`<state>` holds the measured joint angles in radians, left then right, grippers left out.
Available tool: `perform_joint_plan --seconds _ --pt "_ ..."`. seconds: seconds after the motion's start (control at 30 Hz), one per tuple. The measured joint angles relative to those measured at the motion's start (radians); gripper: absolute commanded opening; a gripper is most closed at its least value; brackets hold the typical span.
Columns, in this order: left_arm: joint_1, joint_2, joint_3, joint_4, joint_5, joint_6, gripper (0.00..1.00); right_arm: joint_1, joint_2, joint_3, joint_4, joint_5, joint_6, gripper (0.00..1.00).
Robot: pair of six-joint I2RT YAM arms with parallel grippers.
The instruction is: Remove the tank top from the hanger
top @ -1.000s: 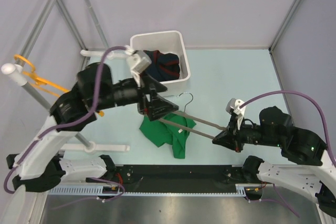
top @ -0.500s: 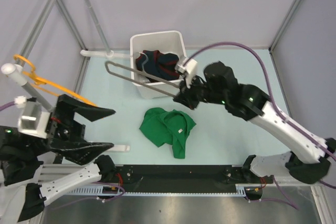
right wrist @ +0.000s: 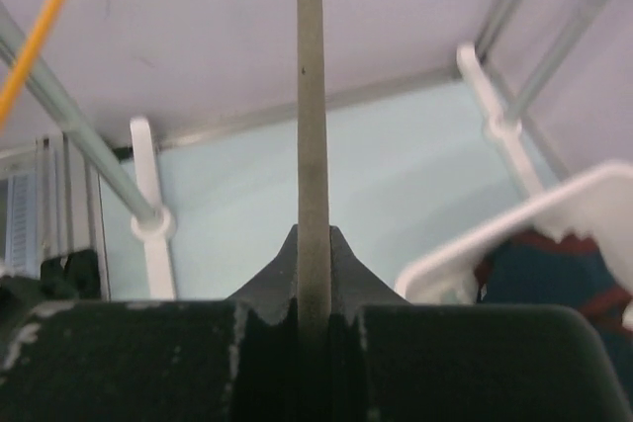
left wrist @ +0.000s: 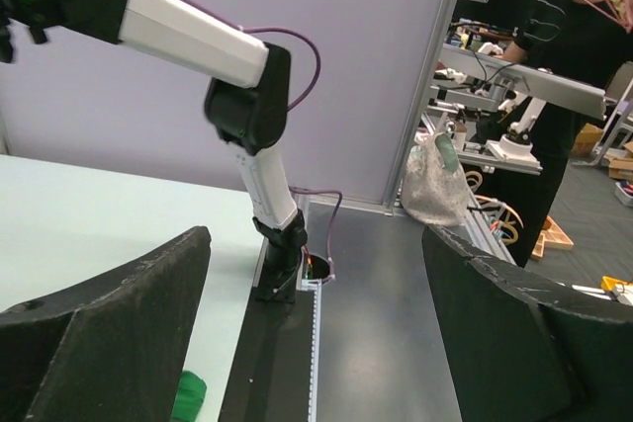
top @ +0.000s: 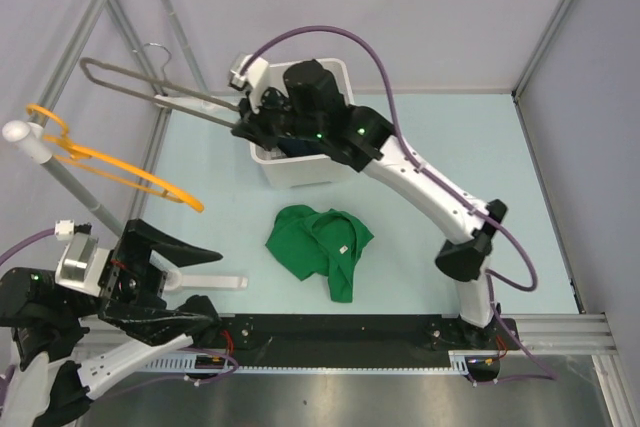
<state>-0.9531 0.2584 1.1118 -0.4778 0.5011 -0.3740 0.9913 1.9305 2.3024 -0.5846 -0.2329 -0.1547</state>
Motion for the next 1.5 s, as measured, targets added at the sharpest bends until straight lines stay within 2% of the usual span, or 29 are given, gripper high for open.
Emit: perform_joint_plan --seconds 0.07,0.13,0.33,0.47,0.63,0.8,0.97,1.1,1.3,1.5 --pt "0.0 -0.011 0.0 -0.013 -0.002 0.0 0.92 0.019 0.101 0.158 -0.004 -0.004 -0.016 0.0" --pt "0.0 -0.026 -0.001 -0.03 -0.011 0.0 0.91 0.037 0.159 0.239 0.002 -0.011 -0.031 0.0" --pt "0.0 -0.085 -0.002 -0.06 -0.051 -0.006 0.89 0.079 0.216 0.276 0.05 -0.023 -0.058 0.0" --pt "0.0 -0.065 0.045 -0.084 -0.15 -0.027 0.89 0.099 0.256 0.309 0.086 -0.017 -0.067 0.0" --pt "0.0 0.108 0.266 -0.105 -0.364 -0.057 0.88 0.111 0.248 0.251 0.128 0.034 -0.066 0.0" --pt "0.0 0.336 0.463 -0.084 -0.673 -0.161 0.88 0.103 0.214 0.158 0.141 0.069 -0.045 0.0" --pt "0.0 0.469 0.489 -0.094 -0.956 -0.29 0.89 0.098 0.171 0.087 0.159 0.08 -0.021 0.0" --pt "0.0 0.549 0.509 -0.128 -1.117 -0.375 0.89 0.092 0.108 0.013 0.183 0.085 0.005 0.0" --pt "0.0 0.579 0.536 -0.19 -1.271 -0.508 0.86 0.067 0.002 -0.084 0.235 0.049 0.031 0.0" --pt "0.0 0.562 0.53 -0.199 -1.359 -0.615 0.77 0.04 -0.074 -0.163 0.239 -0.004 0.032 0.0"
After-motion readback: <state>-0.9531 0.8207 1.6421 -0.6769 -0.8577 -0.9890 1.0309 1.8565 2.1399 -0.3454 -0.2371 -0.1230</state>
